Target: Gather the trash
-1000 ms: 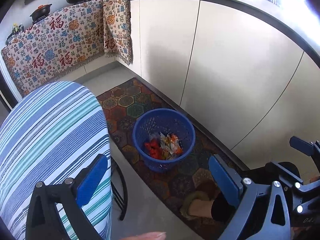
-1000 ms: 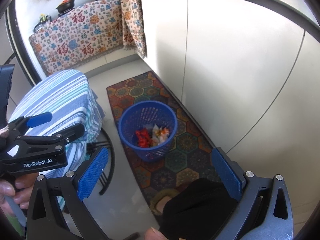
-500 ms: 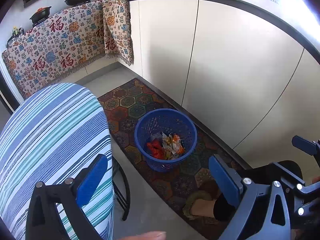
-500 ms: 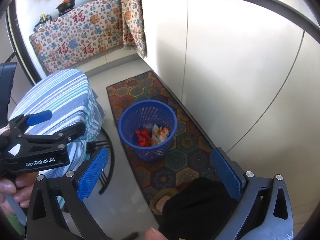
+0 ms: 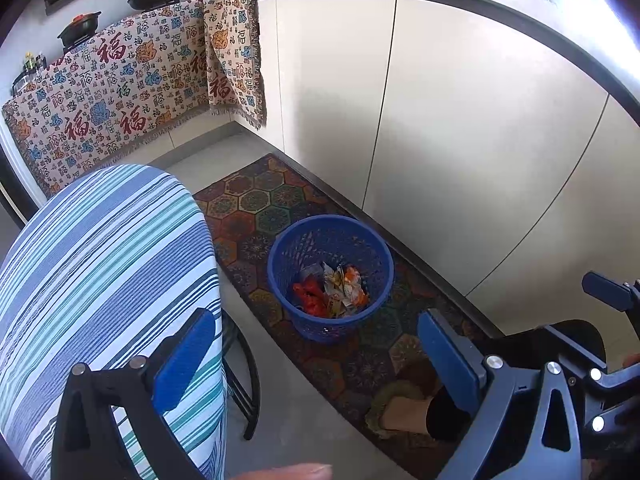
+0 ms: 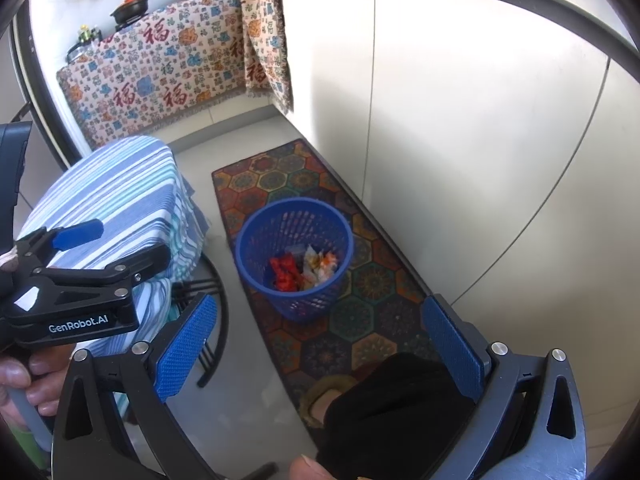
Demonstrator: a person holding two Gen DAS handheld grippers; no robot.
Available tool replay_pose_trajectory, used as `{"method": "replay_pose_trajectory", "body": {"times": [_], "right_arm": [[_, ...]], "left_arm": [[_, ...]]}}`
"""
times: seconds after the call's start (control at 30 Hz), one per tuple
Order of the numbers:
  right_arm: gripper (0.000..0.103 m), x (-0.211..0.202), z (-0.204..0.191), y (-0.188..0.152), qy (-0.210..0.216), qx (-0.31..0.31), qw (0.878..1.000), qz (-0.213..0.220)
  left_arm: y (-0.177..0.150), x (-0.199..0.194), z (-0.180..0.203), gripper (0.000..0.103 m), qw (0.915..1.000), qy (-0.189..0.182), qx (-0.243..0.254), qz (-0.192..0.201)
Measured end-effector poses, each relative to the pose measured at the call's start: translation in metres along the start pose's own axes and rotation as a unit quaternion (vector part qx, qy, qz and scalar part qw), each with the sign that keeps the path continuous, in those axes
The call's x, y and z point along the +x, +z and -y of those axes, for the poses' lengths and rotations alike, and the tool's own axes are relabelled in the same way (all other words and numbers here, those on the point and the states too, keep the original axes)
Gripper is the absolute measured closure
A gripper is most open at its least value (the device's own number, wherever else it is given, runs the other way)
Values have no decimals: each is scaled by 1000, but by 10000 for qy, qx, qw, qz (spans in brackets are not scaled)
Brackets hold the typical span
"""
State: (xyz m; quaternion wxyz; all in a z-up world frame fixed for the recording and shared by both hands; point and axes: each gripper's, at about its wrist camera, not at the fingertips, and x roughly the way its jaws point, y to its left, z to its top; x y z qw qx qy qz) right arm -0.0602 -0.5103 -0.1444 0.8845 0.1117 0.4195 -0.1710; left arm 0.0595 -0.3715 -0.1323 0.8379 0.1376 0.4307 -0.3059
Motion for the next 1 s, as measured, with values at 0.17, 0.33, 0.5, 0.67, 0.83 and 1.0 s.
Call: {"method": "replay_pose_trajectory", "body": {"times": [0.17, 0.33, 0.5, 0.67, 0.83, 1.0], "right_arm": [[0, 0, -1, -1, 10, 3, 10000, -16], [0, 0, -2, -1, 8, 2, 10000, -19], [0, 3, 0, -3, 9, 13, 10000, -47], [0, 6, 1, -3, 7, 19, 10000, -82], [0, 9, 0, -3, -18, 48, 9999, -128], [0, 14, 0, -3, -47, 64, 9998, -187]], "left_arm": [[0, 0, 0, 0, 10000, -8, 6, -11], [-1, 1, -1, 0, 10000, -30, 19, -30], [-2, 2, -1, 0, 10000, -36, 27, -52], [-3, 5, -2, 0, 9999, -44, 46, -89], [-5, 7, -4, 0, 9999, -114, 24, -64], [-7, 7, -5, 0, 9999, -143, 47, -18]]}}
